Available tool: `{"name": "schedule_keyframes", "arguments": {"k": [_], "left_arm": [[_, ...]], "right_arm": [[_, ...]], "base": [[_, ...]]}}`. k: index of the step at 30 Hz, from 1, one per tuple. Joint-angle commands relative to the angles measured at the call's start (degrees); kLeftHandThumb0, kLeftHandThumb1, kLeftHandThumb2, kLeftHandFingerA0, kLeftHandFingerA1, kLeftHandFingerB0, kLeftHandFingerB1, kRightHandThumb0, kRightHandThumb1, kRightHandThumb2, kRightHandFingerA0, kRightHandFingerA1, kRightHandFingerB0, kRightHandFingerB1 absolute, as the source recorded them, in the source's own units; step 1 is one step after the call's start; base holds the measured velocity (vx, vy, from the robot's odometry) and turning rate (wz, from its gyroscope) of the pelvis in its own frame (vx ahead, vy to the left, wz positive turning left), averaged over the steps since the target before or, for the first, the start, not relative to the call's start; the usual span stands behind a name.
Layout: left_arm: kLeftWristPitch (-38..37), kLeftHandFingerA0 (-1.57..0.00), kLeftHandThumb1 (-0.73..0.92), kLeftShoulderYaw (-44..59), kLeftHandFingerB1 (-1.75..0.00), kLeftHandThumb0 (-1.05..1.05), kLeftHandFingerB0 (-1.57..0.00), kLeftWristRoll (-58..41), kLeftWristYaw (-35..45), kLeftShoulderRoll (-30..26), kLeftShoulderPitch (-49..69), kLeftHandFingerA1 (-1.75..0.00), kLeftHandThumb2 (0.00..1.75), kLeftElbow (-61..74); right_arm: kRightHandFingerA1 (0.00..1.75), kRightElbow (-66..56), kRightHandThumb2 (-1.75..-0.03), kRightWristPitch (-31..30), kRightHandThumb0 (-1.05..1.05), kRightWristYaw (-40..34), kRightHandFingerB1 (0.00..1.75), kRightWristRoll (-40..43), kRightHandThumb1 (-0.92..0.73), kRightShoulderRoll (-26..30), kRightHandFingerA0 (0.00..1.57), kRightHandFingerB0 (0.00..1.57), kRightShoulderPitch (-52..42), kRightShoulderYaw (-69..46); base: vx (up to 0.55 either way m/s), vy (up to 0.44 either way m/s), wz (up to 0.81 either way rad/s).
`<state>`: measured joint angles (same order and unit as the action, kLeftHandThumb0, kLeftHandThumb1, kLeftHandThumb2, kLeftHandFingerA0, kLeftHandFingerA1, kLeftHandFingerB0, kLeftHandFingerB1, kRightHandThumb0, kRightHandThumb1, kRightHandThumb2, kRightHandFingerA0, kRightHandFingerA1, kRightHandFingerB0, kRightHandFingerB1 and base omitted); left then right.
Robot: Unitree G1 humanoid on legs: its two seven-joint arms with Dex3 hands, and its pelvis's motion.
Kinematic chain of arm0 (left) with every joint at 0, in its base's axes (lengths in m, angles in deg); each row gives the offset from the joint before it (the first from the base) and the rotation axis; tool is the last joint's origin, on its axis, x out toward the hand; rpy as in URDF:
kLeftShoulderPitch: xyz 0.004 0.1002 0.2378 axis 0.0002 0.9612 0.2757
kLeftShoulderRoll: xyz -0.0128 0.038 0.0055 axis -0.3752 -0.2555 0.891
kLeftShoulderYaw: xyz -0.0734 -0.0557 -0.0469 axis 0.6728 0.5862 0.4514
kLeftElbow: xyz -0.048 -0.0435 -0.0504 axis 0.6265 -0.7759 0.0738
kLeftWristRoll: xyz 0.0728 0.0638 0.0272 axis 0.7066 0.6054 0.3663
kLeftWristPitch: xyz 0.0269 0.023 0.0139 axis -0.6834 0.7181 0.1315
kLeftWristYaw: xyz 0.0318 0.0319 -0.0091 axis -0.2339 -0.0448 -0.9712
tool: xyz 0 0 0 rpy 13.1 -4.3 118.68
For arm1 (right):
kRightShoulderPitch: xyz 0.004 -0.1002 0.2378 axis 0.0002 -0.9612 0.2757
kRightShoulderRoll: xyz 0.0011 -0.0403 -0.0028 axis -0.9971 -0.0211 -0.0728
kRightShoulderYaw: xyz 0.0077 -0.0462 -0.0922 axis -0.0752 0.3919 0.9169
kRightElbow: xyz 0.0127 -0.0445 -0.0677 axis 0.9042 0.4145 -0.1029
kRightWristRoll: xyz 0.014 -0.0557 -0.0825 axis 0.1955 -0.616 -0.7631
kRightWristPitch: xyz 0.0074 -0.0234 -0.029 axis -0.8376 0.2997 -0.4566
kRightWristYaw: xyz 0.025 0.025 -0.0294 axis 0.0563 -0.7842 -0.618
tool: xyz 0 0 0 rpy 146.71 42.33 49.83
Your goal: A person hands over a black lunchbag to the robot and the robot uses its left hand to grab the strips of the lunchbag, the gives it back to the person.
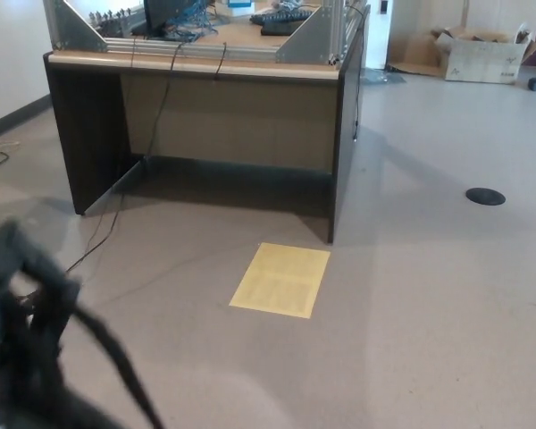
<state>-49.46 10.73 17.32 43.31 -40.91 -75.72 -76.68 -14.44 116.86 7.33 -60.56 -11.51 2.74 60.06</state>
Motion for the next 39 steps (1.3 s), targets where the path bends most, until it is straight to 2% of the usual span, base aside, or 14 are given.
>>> {"name": "schedule_keyframes", "arguments": {"k": [1, 5, 7, 14, 15, 16, 17, 23, 24, 25, 26, 27, 34, 39], "left_arm": [[-27.75, -0.86, 0.65, 2.66, -1.72, -0.17, -0.67, 15.48, -25.69, -1.71, 18.9, -1.75, 0.58, -0.05], [-28.93, -0.82, 0.6, 1.22, -1.7, -0.12, -0.68, 19.11, -31.78, -4.8, 21.7, -1.75, 0.59, -6.47], [-27.59, -0.85, 0.59, 1.08, -1.68, -0.13, -0.71, 20.02, -33.46, -5.35, 22.76, -1.75, 0.6, -7.79], [-27.92, -0.78, 0.62, 1.99, -1.69, -0.13, -0.65, 20.36, -36.34, -7.95, 23.23, -1.75, 0.56, -11.59], [-28.16, -0.78, 0.62, 2.16, -1.69, -0.15, -0.65, 20.32, -36.71, -8.25, 23.17, -1.75, 0.56, -11.8], [-28.42, -0.78, 0.62, 2.32, -1.69, -0.15, -0.65, 20.28, -36.95, -8.53, 23.07, -1.75, 0.56, -11.86], [-28.54, -0.8, 0.62, 2.36, -1.7, -0.16, -0.67, 20.14, -36.96, -8.55, 22.94, -1.75, 0.57, -11.91], [-26.74, -0.85, 0.64, 2.54, -1.69, -0.19, -0.68, 19.52, -35.31, -9.51, 17.53, -1.75, 0.59, -10.53], [-26.77, -0.85, 0.62, 2.6, -1.68, -0.18, -0.69, 18.98, -34.64, -9.85, 15.77, -1.75, 0.6, -10.12], [-26.87, -0.85, 0.62, 2.59, -1.68, -0.18, -0.69, 18.88, -34.63, -10.02, 15.25, -1.75, 0.6, -10.1], [-27.06, -0.84, 0.6, 2.42, -1.68, -0.17, -0.68, 18.8, -34.13, -10.93, 12.36, -1.75, 0.6, -10.07], [-26.03, -0.85, 0.56, 1.93, -1.72, -0.17, -0.66, 18.76, -32.94, -11.37, 7.69, -1.75, 0.62, -9.16], [-22.6, -0.85, 0.6, -1.53, -1.66, -0.18, -0.68, 18.43, -27.57, -12.89, -10.11, -1.72, 0.57, -11.26], [-20.19, -0.76, 0.64, -6.07, -1.65, -0.16, -0.61, 19.9, -24.3, -12.91, -27.01, -1.75, 0.54, -17.14]], "right_arm": [[0.47, 1.66, -0.67, 0.61, -0.75, 1.87, 0.41, 1.82, -0.72, 1.83, 0.52, 0.42, -0.47, -0.92], [0.46, 1.66, -0.64, 0.6, -0.74, 1.4, 0.4, 1.23, -0.78, 1.82, 0.54, 0.45, -0.2, -0.56], [0.47, 1.59, -0.69, 0.17, -0.81, 1.5, 0.41, 1.23, -0.71, 1.8, 0.52, 0.42, -0.21, -0.52], [0.46, 1.55, -0.67, 0.19, -0.76, 2.11, 0.41, 2.19, -0.72, 1.25, 0.51, 0.43, -0.25, -1.0], [0.59, 1.51, -1.04, 0.11, -0.73, 2.2, 0.48, 2.2, -0.64, 1.26, 0.47, 0.29, -0.32, -0.98], [0.59, 1.44, -1.04, -0.04, -0.73, 2.31, 0.48, 2.18, -0.64, 1.33, 0.47, 0.29, -0.42, -0.96], [0.46, 1.39, -0.68, -0.01, -0.77, 2.3, 0.4, 2.19, -0.72, 1.33, 0.5, 0.42, -0.5, -0.97], [0.47, 1.72, -0.63, 0.66, -0.73, 1.45, 0.41, 1.6, -0.77, 1.16, 0.54, 0.46, -0.52, -0.79], [0.57, 1.77, -0.96, 0.8, -0.76, 1.12, 0.53, 1.15, -0.61, 1.01, 0.48, 0.42, -0.7, -0.48], [0.57, 1.8, -0.96, 0.87, -0.76, 1.02, 0.53, 0.99, -0.61, 0.96, 0.48, 0.42, -0.77, -0.37], [0.46, 1.84, -0.64, 0.59, -0.76, 0.94, 0.41, 0.76, -0.78, 0.92, 0.54, 0.46, -0.59, -0.17], [0.48, 1.95, -0.68, 0.52, -0.79, 0.99, 0.42, 0.8, -0.71, 0.88, 0.53, 0.43, -0.49, -0.18], [0.48, 2.11, -0.67, 0.06, -0.75, 1.96, 0.42, 1.84, -0.71, 0.68, 0.53, 0.43, 0.19, -0.66], [0.46, 1.58, -0.67, 0.1, -0.81, 0.61, 0.42, 0.38, -0.73, 1.03, 0.53, 0.43, 0.49, 0.1]], "base": [[0.0, 0.0, 0.0], [0.0, 0.0, 0.0], [0.0, 0.0, 0.0], [0.0, 0.0, 0.0], [0.0, 0.0, 0.0], [0.0, 0.0, 0.0], [0.0, 0.0, 0.0], [0.0, 0.0, 0.0], [0.0, 0.0, 0.0], [0.0, 0.0, 0.0], [0.0, 0.0, 0.0], [0.0, 0.0, 0.0], [0.0, 0.0, 0.0], [0.0, 0.0, 0.0]]}}
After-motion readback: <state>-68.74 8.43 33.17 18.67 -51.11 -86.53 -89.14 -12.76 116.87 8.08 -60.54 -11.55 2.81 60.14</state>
